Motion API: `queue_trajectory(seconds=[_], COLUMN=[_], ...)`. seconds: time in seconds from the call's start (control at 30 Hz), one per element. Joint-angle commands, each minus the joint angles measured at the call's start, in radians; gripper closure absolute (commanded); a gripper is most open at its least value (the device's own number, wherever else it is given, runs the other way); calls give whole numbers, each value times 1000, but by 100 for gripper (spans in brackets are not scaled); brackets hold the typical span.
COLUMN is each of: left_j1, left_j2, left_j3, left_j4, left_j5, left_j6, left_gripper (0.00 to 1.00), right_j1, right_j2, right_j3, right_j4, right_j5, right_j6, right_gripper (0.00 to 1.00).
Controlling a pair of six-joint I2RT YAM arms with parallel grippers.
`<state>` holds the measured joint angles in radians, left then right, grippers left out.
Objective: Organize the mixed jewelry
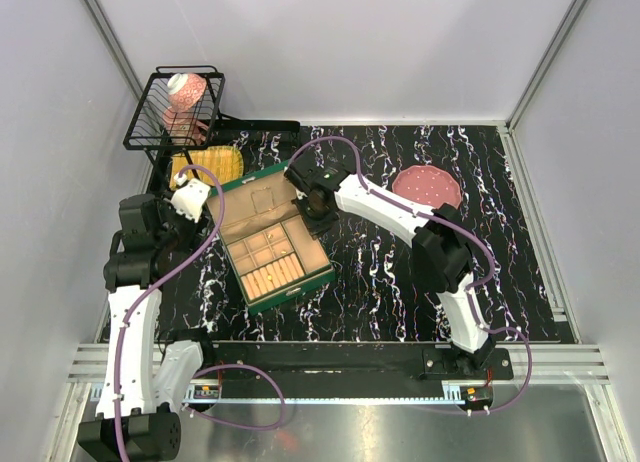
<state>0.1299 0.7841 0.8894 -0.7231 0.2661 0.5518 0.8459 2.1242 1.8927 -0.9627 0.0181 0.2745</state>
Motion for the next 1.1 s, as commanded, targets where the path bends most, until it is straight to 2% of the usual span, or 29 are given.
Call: queue_trajectory(seconds=[0.0, 1.07], left_j1=[10, 27], left_j2=[-22, -32], left_j3=[-6, -21], left_j4=[50, 48], left_j5=[25, 36], left_j6=[7, 23], left_gripper=[41, 41], right_j1=[22, 27], right_j2=[-7, -21], right_j3=[36, -40], right_j4=[39, 47], right_j5=[11, 19], right_j6=[-4, -41], right_gripper=[100, 100])
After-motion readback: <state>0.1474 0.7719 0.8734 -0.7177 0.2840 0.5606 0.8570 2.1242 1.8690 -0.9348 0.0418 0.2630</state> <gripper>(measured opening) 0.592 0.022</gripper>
